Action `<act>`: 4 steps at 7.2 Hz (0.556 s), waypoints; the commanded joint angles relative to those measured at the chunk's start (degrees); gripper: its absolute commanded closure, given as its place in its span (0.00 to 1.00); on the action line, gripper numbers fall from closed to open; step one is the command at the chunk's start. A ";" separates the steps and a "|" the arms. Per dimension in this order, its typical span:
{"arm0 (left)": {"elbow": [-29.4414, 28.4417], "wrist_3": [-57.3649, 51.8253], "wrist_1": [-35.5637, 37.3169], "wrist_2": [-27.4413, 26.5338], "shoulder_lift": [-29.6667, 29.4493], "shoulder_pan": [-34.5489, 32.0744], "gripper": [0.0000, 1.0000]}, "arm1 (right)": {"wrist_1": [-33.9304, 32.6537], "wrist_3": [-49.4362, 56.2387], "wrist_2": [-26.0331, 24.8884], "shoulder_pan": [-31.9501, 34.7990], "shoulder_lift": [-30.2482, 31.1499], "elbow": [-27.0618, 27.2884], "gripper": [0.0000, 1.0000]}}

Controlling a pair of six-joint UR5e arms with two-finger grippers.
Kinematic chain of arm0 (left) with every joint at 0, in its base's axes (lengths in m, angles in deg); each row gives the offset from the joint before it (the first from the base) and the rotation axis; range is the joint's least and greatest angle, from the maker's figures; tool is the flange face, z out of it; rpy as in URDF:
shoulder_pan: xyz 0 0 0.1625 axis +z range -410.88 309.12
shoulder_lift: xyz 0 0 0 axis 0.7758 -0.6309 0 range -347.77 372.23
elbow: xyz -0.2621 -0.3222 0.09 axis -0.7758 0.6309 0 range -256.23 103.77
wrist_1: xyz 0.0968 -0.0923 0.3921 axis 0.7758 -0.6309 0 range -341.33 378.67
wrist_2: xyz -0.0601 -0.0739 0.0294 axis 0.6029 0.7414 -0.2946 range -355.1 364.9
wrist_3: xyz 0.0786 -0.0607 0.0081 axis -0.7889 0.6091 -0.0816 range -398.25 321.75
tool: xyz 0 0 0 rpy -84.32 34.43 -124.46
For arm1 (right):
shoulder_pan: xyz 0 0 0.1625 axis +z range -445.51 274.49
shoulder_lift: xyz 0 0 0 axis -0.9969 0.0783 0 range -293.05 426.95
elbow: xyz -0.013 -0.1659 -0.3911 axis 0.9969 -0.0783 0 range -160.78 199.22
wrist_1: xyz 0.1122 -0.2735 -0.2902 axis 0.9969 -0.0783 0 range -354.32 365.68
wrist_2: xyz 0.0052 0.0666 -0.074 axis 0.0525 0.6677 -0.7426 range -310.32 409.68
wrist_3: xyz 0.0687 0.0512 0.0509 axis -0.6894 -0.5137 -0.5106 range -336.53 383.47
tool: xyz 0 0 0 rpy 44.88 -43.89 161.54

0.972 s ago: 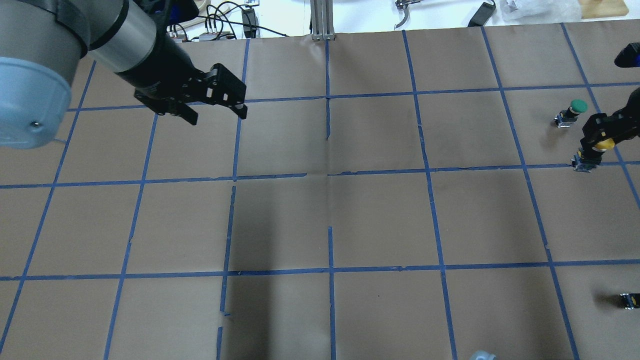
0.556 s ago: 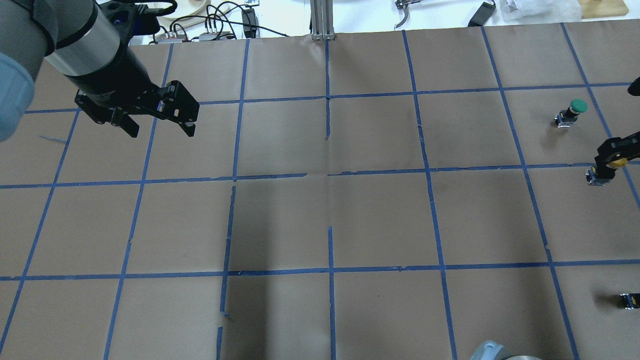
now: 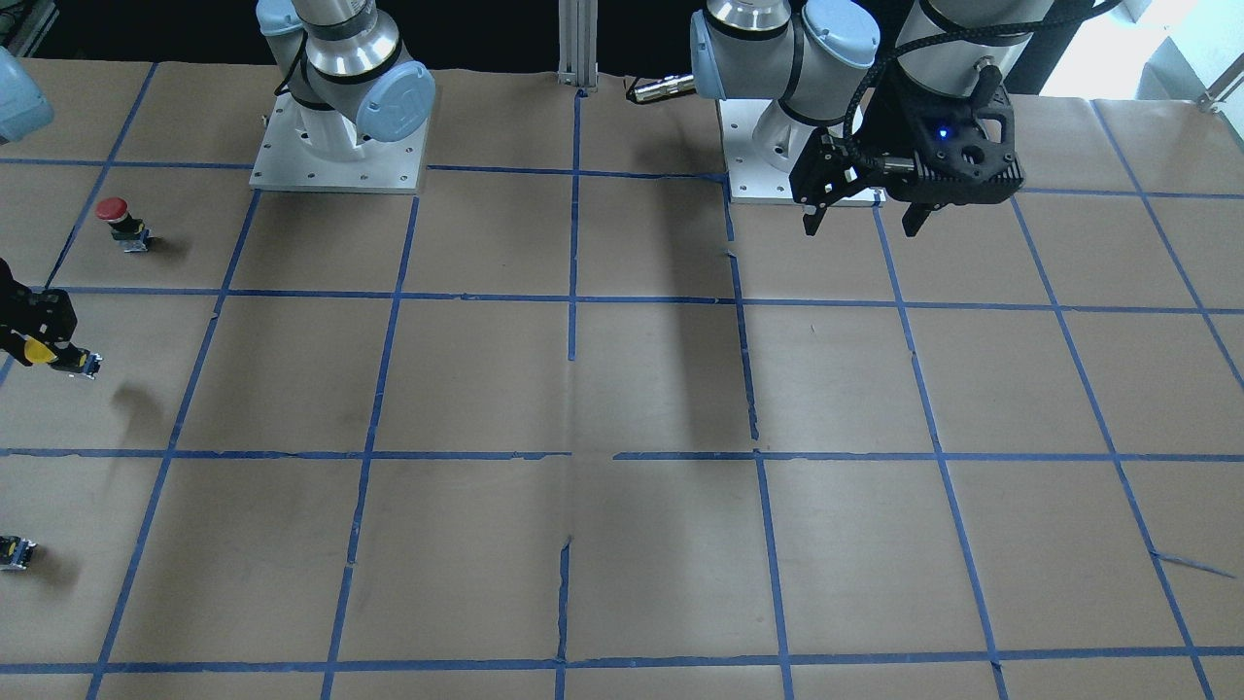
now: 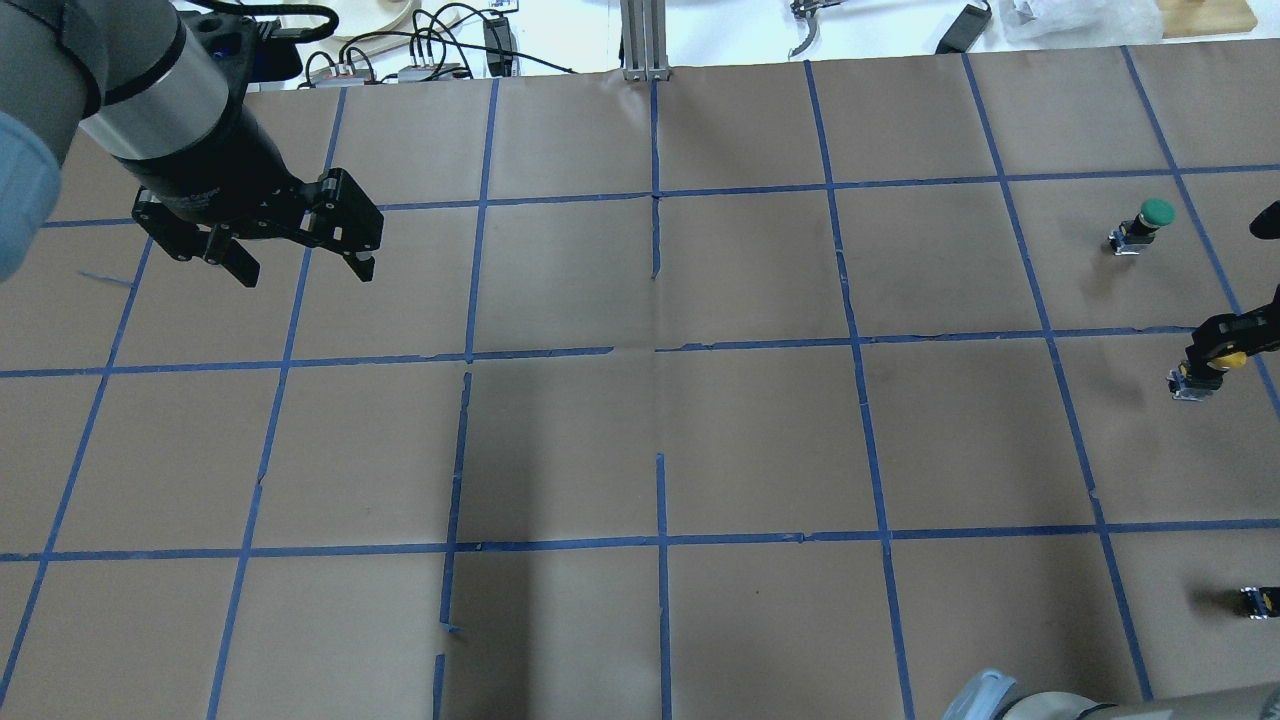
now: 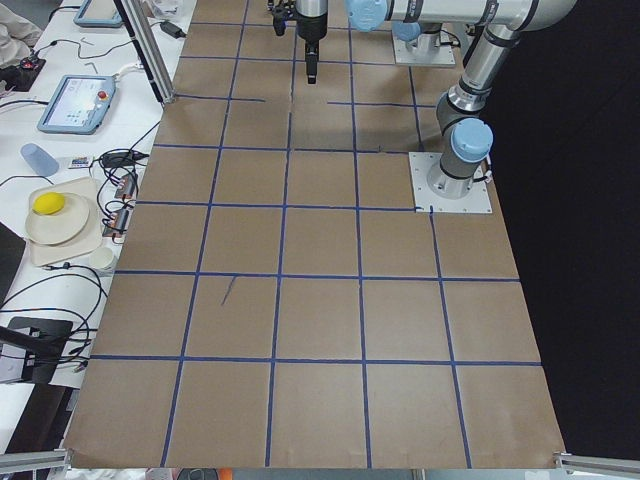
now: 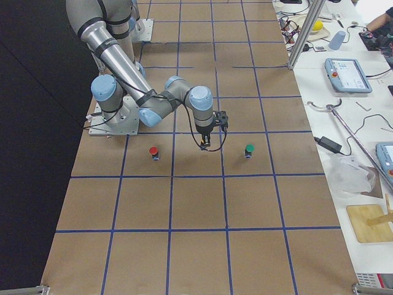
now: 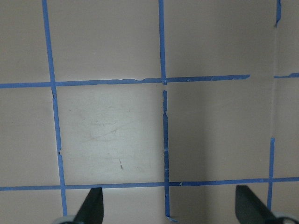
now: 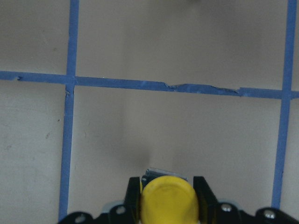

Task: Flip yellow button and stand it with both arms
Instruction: 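Lower the button upright onto the table with the right gripper while the left arm retracts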

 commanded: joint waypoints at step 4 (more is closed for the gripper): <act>0.19 -0.40 0.10 0.01 0.11 -0.05 0.00 | -3.02 0.08 -0.12 -1.05 -1.75 1.44 0.84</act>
